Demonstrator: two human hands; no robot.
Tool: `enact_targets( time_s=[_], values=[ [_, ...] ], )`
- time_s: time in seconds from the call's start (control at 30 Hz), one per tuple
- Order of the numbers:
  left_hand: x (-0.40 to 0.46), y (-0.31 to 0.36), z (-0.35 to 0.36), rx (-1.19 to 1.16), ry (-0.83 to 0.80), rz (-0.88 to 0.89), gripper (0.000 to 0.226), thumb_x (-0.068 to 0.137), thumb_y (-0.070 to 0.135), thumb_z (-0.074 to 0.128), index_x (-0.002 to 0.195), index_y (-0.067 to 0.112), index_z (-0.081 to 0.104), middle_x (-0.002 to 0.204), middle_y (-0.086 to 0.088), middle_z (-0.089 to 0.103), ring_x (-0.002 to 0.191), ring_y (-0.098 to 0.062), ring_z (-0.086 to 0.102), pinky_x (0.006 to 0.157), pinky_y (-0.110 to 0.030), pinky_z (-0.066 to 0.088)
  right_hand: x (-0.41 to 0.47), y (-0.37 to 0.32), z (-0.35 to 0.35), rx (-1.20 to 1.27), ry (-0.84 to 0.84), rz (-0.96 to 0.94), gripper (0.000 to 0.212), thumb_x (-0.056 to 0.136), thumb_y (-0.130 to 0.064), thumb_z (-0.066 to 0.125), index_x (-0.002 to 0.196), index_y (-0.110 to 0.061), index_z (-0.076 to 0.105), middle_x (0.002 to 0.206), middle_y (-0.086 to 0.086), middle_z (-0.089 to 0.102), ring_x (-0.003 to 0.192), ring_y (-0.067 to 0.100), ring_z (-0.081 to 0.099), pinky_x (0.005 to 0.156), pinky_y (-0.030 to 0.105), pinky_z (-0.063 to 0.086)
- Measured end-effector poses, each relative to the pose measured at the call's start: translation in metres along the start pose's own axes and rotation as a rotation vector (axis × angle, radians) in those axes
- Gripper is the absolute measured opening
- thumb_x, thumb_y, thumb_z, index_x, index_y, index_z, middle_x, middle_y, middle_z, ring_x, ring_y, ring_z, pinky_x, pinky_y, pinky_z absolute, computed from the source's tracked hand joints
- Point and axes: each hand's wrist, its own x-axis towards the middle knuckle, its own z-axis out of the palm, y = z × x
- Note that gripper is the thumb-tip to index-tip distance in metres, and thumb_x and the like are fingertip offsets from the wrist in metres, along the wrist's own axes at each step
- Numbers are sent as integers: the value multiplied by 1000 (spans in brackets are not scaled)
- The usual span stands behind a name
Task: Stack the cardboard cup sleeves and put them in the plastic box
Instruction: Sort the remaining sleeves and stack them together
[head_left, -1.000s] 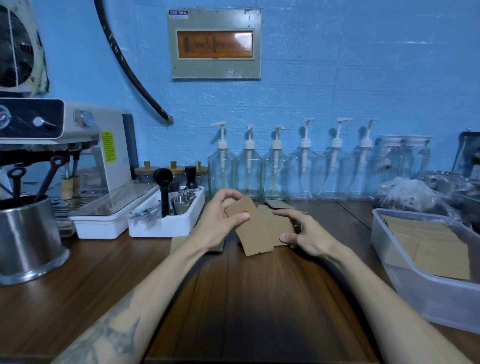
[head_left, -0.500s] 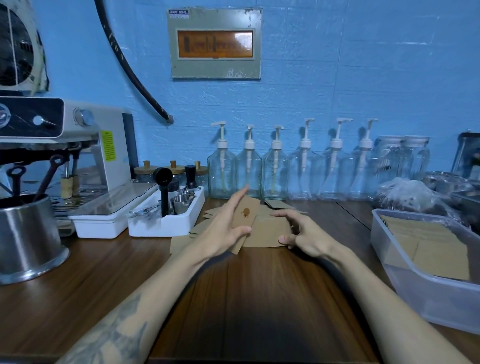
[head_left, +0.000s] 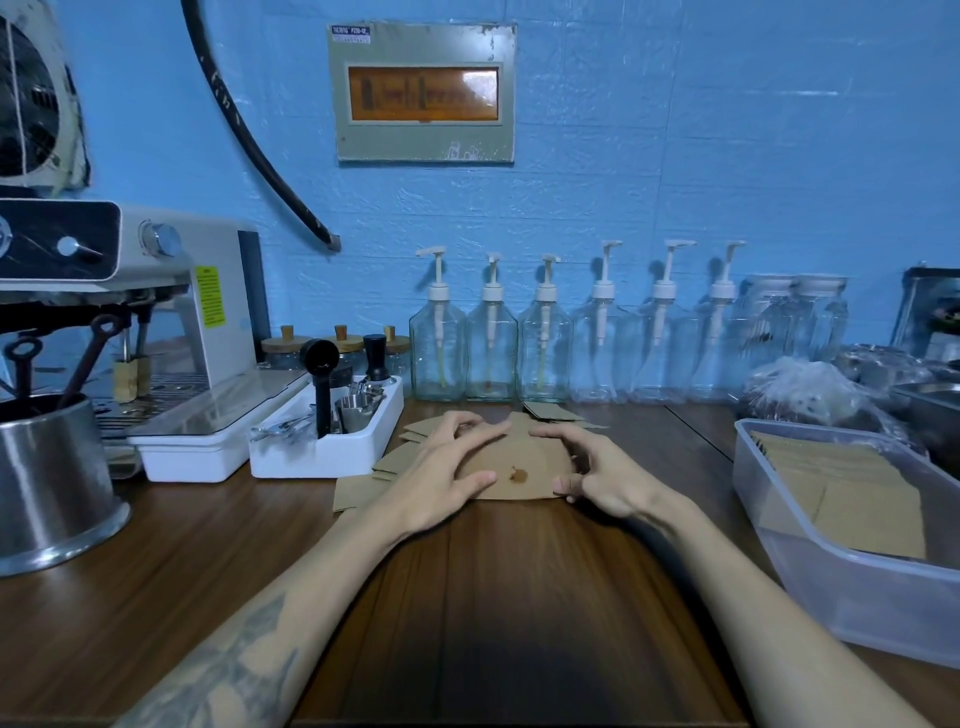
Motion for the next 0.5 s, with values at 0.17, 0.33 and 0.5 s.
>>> enact_targets(
  time_s=[0.17, 0.33, 0.5],
  values=[
    [1, 8, 5, -109, -53, -99, 85, 91, 33, 67, 156, 33, 12, 155, 6, 25, 140, -7, 27, 118, -31, 24, 0, -2, -2, -52, -37, 27, 82, 69, 12, 58, 134, -37, 50, 125, -1, 57, 107, 16, 57, 79, 25, 51],
    [2, 12, 10, -238, -26, -204, 95, 91, 28, 68, 156, 30, -1, 162, 3, 13, 148, -14, 17, 123, -39, 17, -3, -7, 6, -20, -19, 69, 83, 68, -15, 63, 141, -45, 39, 133, -4, 51, 117, 16, 52, 90, 30, 48],
    [4, 10, 11, -133, -27, -167, 63, 92, 28, 67, 146, 24, 36, 143, 3, 40, 137, -14, 37, 112, -29, 29, 2, -5, 15, -283, 93, -45, 57, 89, -36, 68, 141, -37, 46, 133, -4, 47, 130, 16, 43, 114, 40, 32]
  ],
)
